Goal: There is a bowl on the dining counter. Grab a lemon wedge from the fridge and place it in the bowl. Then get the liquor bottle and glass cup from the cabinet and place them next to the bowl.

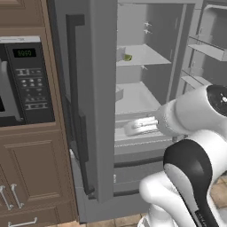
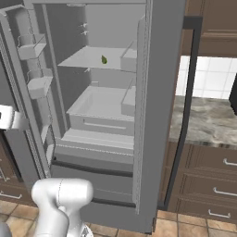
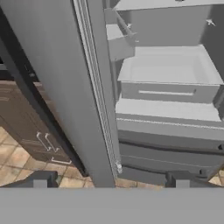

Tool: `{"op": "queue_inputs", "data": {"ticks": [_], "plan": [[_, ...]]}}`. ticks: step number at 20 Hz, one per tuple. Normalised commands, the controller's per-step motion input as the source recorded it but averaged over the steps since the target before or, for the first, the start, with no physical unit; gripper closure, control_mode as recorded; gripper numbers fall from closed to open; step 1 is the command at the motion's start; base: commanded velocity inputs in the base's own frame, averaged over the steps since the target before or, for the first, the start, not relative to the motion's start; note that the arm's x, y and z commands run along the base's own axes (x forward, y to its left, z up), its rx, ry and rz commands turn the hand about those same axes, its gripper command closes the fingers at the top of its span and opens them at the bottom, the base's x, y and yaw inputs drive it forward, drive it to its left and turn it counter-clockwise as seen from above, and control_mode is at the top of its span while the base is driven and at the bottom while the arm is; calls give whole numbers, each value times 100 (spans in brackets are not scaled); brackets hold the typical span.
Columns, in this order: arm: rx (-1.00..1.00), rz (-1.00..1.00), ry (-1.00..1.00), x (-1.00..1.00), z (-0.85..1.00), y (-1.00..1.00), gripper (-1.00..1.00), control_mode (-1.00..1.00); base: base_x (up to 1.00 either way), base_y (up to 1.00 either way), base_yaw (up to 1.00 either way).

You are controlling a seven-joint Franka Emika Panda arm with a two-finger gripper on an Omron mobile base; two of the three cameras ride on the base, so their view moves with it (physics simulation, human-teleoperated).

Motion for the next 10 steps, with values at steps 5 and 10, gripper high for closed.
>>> {"op": "queue_inputs", "data": {"ticks": [5,10], "plan": [[18,8,0,94,51,-63,-100,-100,0,0,0],[15,2,0,92,46,-68,-100,-100,0,0,0]]}}
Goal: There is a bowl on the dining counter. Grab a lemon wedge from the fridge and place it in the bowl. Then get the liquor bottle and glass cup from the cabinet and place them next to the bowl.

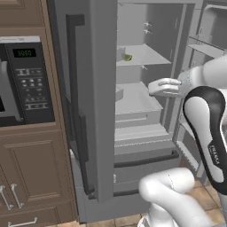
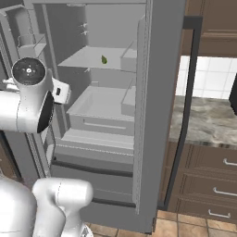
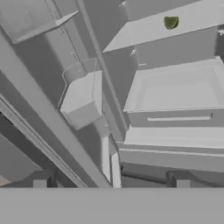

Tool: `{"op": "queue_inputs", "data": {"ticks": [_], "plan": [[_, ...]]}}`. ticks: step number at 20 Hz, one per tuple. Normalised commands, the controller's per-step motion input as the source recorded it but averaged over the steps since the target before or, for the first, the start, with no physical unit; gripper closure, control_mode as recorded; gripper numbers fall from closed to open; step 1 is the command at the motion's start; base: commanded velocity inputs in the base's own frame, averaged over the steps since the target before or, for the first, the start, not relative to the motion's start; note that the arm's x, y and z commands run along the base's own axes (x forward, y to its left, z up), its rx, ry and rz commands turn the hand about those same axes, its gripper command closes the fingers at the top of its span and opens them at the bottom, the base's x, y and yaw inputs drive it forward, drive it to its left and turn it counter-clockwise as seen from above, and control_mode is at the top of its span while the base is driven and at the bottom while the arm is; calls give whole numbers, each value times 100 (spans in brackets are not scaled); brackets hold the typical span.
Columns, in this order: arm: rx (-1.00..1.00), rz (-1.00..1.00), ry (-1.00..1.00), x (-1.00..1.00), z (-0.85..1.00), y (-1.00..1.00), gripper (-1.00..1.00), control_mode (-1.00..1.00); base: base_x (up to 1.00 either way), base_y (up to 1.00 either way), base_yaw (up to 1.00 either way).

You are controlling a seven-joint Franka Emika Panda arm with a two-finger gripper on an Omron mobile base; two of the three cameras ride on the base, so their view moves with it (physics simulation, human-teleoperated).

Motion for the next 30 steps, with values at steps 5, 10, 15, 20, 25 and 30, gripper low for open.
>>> {"op": "queue_inputs", "data": {"ticks": [5,10,15,20,25,30], "plan": [[12,7,0,99,5,-27,-100,-100,0,0,0],[1,11,0,100,-18,36,-100,-100,0,0,0],[-1,18,0,71,-32,95,-100,-100,0,0,0],[-8,20,2,26,-42,100,-100,-100,0,0,0],[-13,23,0,0,-32,100,-100,-100,0,0,0],[-17,21,0,0,-30,100,-100,-100,0,0,0]]}}
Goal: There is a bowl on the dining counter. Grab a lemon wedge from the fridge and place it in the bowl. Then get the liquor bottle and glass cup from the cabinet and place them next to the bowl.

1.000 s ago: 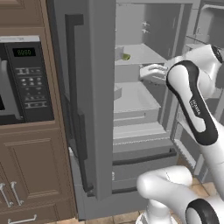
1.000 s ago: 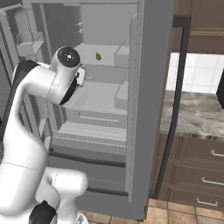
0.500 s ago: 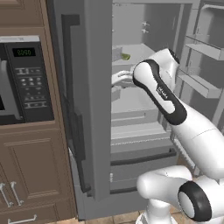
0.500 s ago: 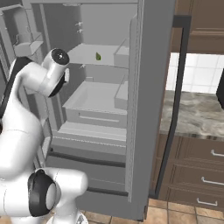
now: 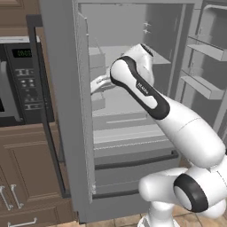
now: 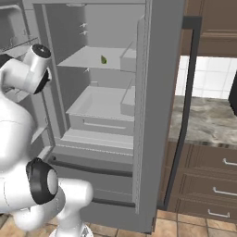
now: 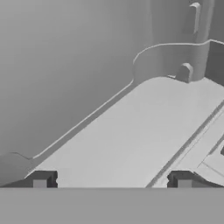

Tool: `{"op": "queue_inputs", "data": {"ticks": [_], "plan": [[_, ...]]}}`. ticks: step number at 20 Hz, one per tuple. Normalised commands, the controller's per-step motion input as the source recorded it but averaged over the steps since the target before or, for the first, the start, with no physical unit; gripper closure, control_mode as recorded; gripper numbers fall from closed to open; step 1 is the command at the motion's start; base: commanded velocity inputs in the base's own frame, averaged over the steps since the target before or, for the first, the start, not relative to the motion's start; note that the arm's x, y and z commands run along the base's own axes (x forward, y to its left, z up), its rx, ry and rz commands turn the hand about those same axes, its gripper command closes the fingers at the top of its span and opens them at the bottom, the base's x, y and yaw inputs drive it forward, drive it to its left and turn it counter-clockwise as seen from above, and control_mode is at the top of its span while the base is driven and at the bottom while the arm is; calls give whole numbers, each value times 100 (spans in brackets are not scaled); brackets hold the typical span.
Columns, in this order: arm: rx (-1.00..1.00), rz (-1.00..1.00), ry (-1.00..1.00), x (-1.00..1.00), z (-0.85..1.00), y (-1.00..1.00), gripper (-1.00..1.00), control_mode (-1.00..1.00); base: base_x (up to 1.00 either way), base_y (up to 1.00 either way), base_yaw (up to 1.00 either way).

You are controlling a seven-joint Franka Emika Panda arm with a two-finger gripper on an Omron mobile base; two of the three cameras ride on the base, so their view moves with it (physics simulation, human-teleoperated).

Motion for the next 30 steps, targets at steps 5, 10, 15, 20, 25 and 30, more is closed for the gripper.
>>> {"op": "queue_inputs", "data": {"ticks": [5,10,15,20,25,30], "plan": [[-12,2,-1,-14,-6,87,-100,-100,0,0,0],[0,-5,-8,-60,14,-35,-100,-100,0,0,0],[0,-2,-21,-36,52,-86,-100,-100,0,0,0],[-7,-1,-23,-31,42,-100,-100,-100,0,0,0],[-1,-19,-12,-2,10,-68,-100,-100,0,0,0],[0,-24,-5,0,0,-53,-100,-100,0,0,0]]}}
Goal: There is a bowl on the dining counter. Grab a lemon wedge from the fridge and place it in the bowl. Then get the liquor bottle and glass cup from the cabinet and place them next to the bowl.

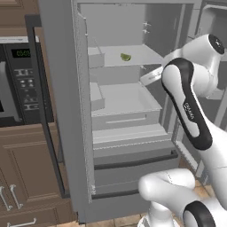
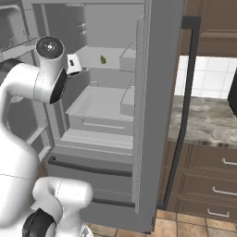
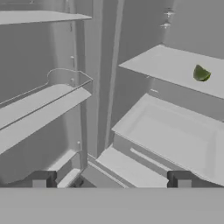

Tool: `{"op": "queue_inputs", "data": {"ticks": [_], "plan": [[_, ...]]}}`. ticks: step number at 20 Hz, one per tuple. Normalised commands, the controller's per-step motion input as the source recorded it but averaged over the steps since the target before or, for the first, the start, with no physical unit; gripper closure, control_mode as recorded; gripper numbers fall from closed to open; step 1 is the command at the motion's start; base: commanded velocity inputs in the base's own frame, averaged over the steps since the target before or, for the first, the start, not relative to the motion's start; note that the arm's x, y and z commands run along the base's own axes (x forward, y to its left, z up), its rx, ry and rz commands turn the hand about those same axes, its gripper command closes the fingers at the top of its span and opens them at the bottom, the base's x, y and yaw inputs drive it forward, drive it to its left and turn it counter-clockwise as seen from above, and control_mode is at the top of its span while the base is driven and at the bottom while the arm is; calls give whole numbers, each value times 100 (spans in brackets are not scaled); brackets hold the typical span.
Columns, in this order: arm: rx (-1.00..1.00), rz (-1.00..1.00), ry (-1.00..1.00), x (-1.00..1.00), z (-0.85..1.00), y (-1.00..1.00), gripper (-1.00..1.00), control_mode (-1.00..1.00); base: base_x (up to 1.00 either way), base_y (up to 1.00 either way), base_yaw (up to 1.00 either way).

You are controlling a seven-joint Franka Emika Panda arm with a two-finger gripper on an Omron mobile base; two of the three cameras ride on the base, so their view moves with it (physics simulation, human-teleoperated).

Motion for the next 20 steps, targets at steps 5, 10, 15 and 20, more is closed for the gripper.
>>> {"op": "queue_inputs", "data": {"ticks": [5,10,15,20], "plan": [[0,-17,-1,4,4,-36,-100,-100,0,0,0],[0,-24,1,18,35,-2,-100,-100,0,0,0],[2,-20,7,14,15,-2,-100,-100,0,0,0],[11,-5,5,33,0,-21,-100,-100,0,0,0]]}}
